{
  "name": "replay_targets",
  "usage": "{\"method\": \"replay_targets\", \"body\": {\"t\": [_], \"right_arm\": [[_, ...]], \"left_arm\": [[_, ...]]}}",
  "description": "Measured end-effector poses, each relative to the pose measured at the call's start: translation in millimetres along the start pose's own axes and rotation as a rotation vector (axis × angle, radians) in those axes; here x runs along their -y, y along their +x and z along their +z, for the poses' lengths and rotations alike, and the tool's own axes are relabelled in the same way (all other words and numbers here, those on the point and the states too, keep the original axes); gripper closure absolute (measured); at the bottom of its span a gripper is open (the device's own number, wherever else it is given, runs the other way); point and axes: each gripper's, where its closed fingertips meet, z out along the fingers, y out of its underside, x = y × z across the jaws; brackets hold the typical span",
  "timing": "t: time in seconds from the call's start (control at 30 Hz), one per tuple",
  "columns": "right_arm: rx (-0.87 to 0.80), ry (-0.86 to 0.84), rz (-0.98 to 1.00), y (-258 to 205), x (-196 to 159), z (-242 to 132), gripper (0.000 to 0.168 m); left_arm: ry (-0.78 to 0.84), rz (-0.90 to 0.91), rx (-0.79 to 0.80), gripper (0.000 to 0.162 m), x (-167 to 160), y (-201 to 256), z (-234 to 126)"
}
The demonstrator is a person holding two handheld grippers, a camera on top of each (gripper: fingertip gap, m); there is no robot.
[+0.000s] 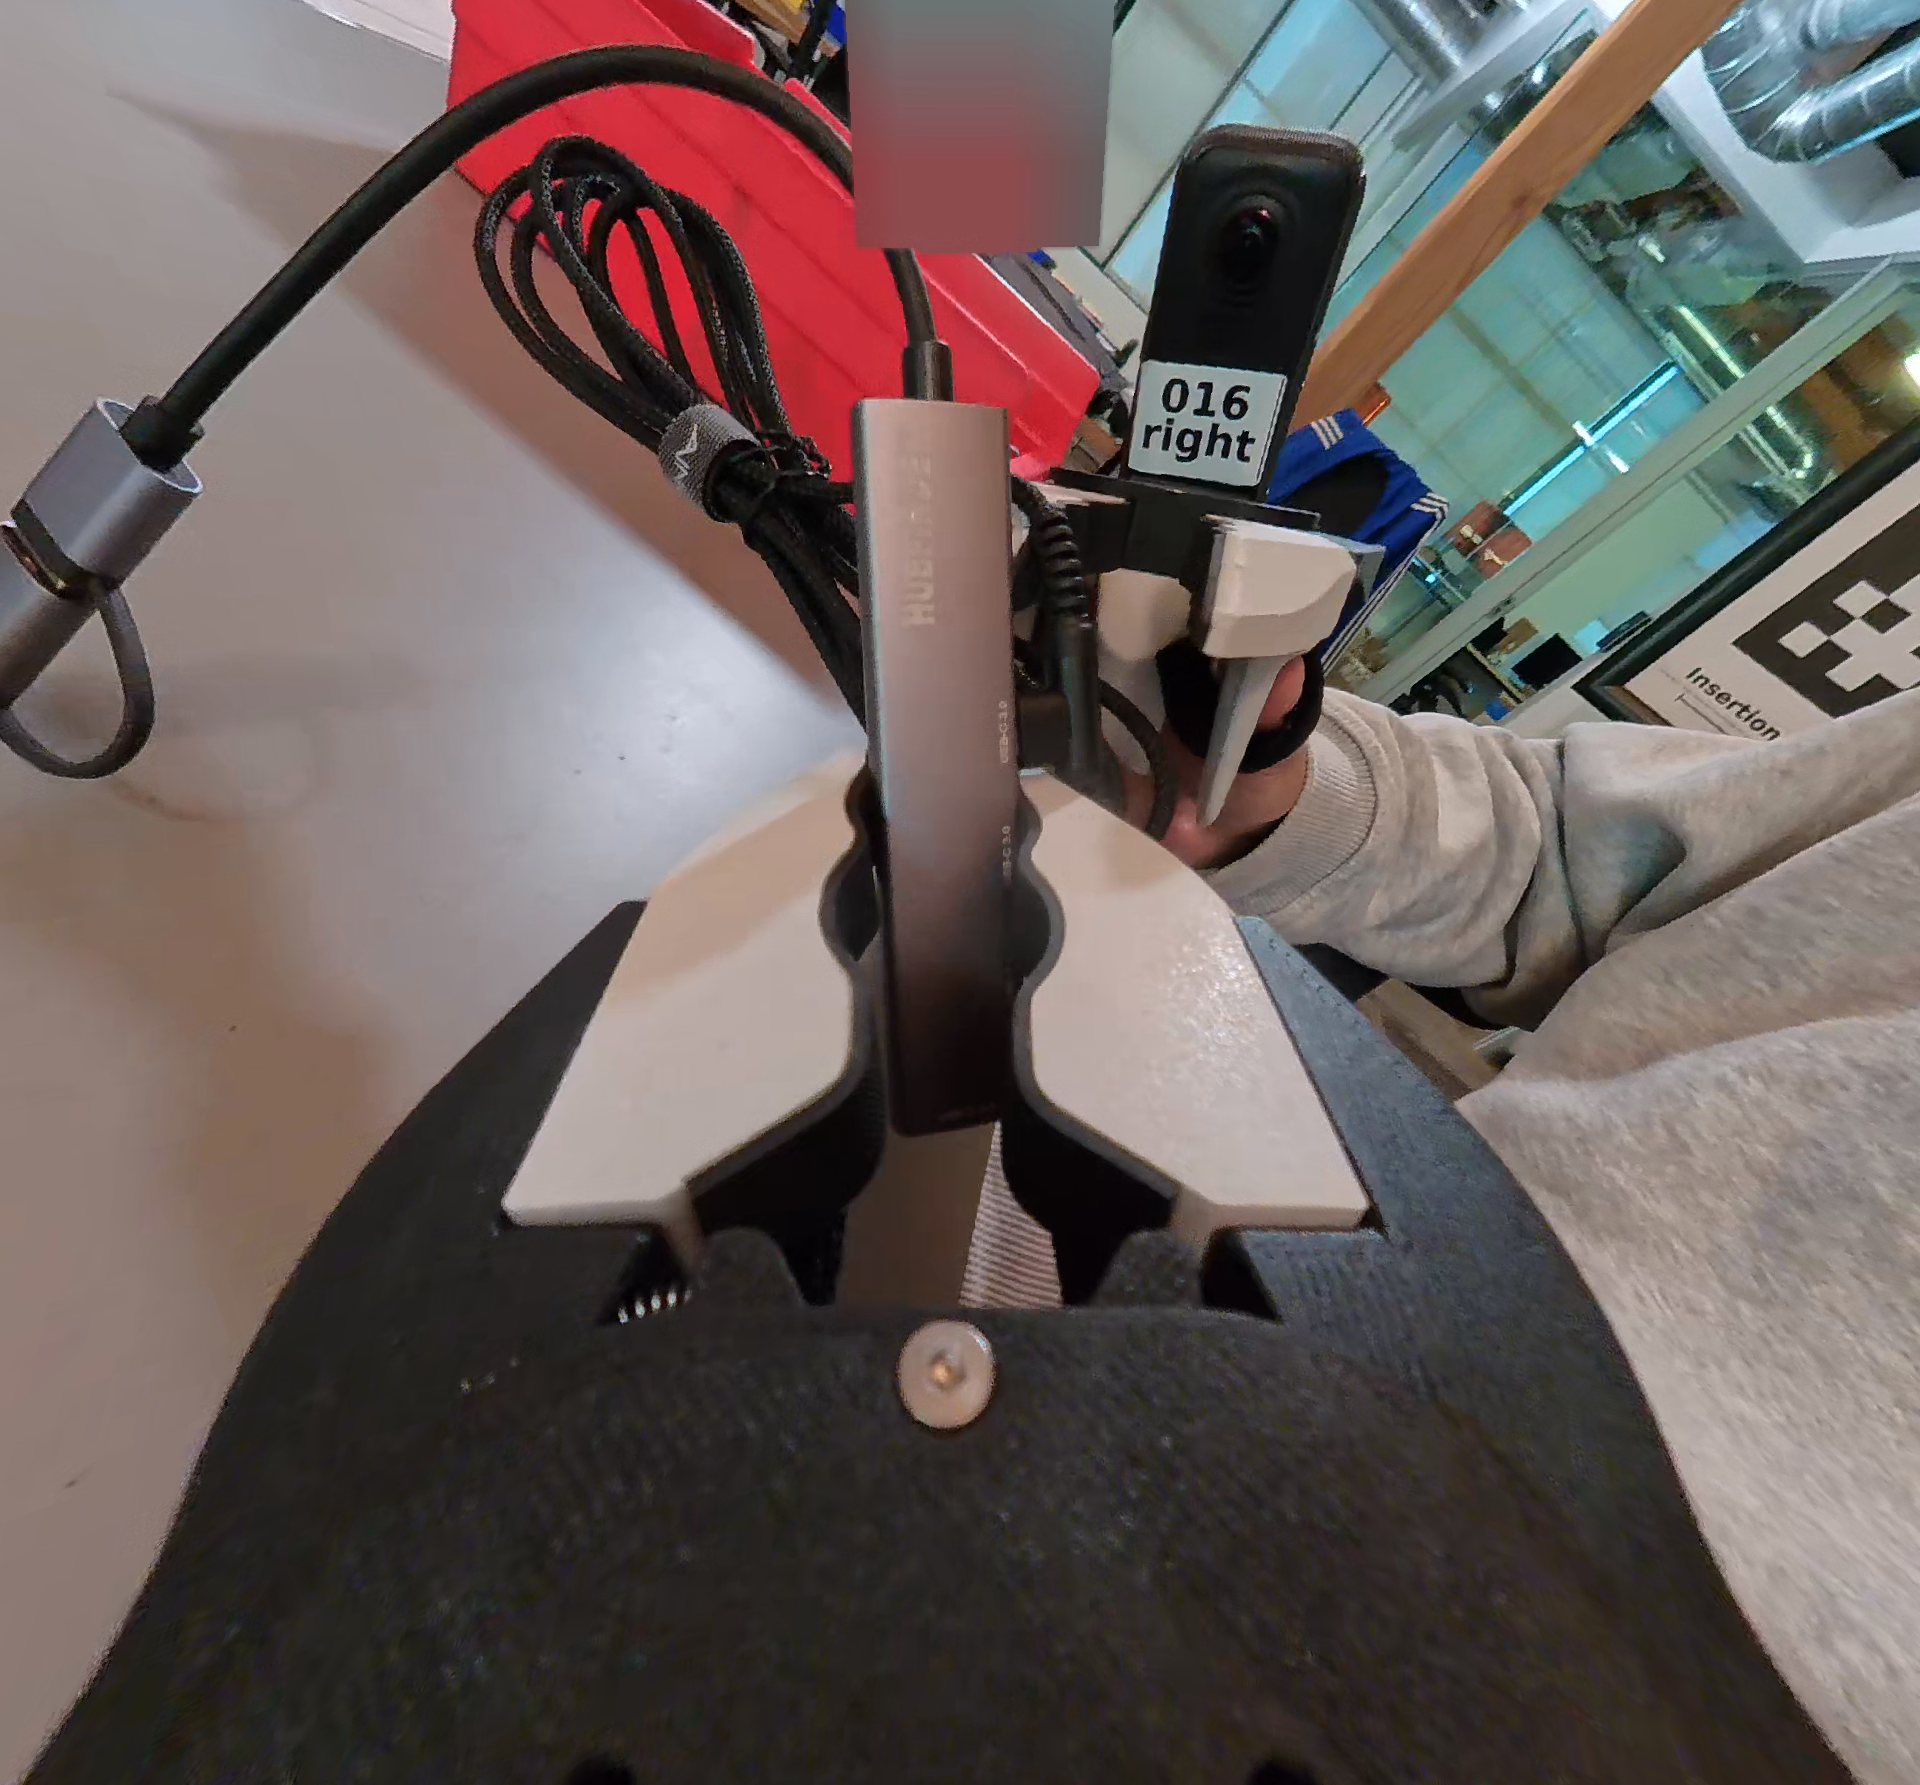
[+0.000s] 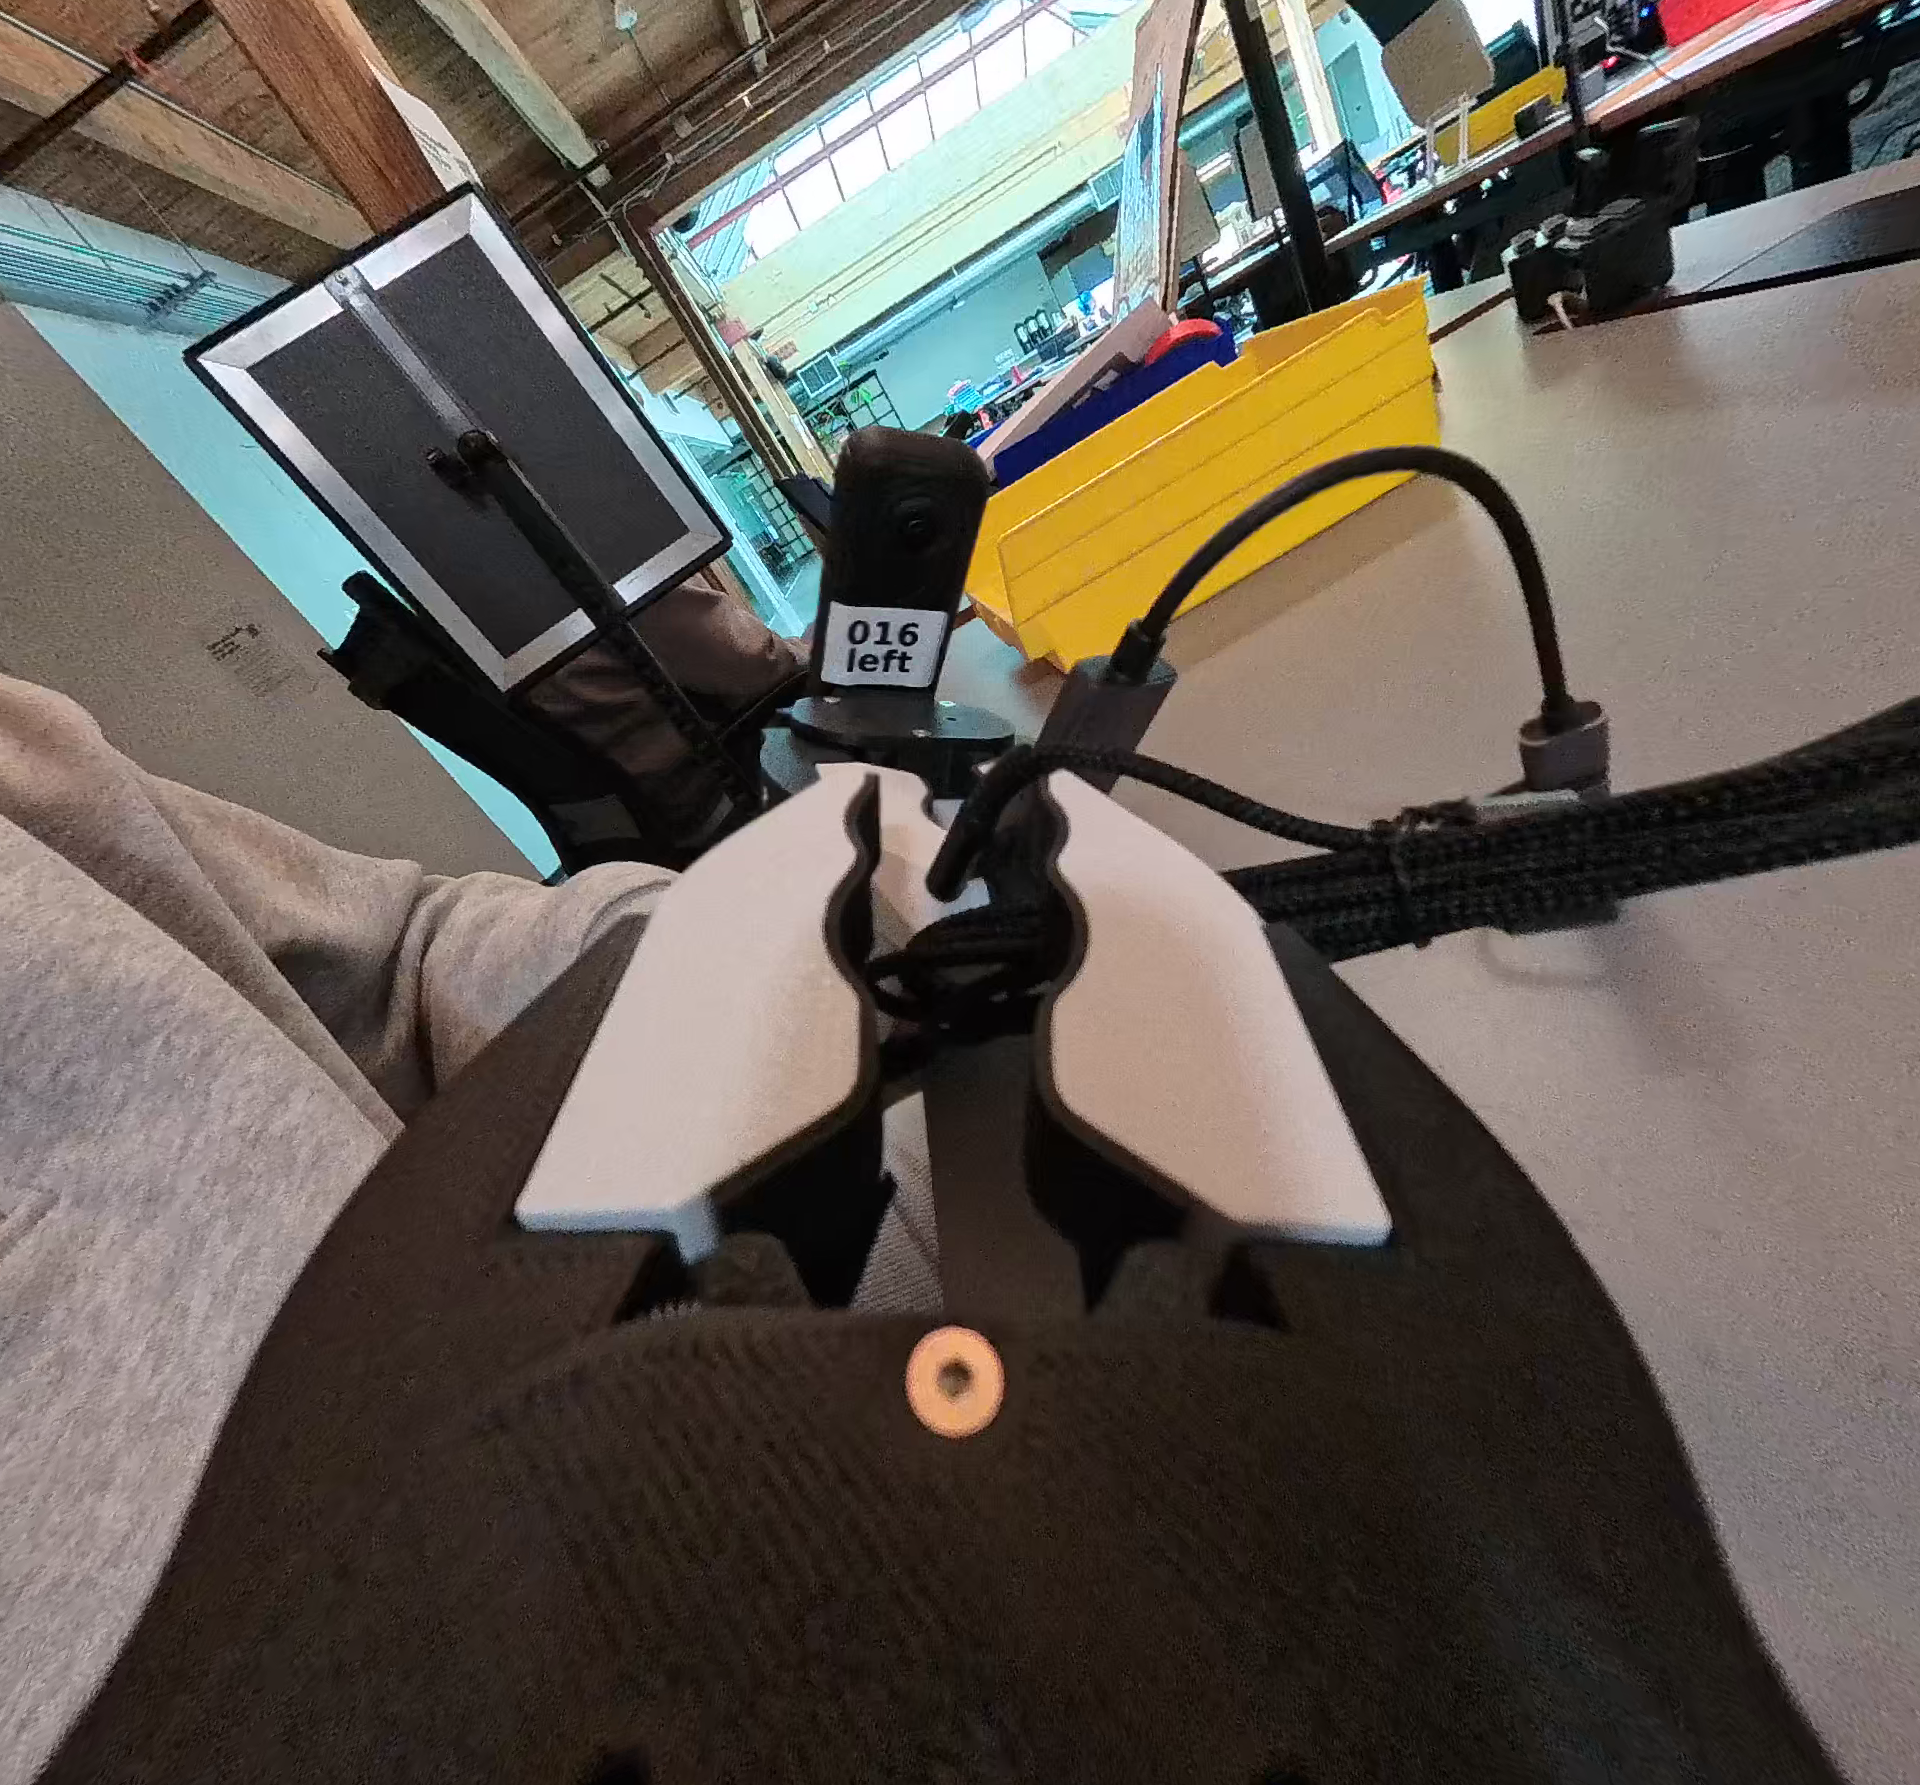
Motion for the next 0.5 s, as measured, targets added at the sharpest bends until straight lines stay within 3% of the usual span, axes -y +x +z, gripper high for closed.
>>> {"method": "replay_targets", "body": {"t": [0.5], "right_arm": [[0.126, 0.053, 0.072, -12, 7, -3, 0.136]], "left_arm": [[0.036, 0.026, -0.004, 0.142, 5, 5, 0]]}}
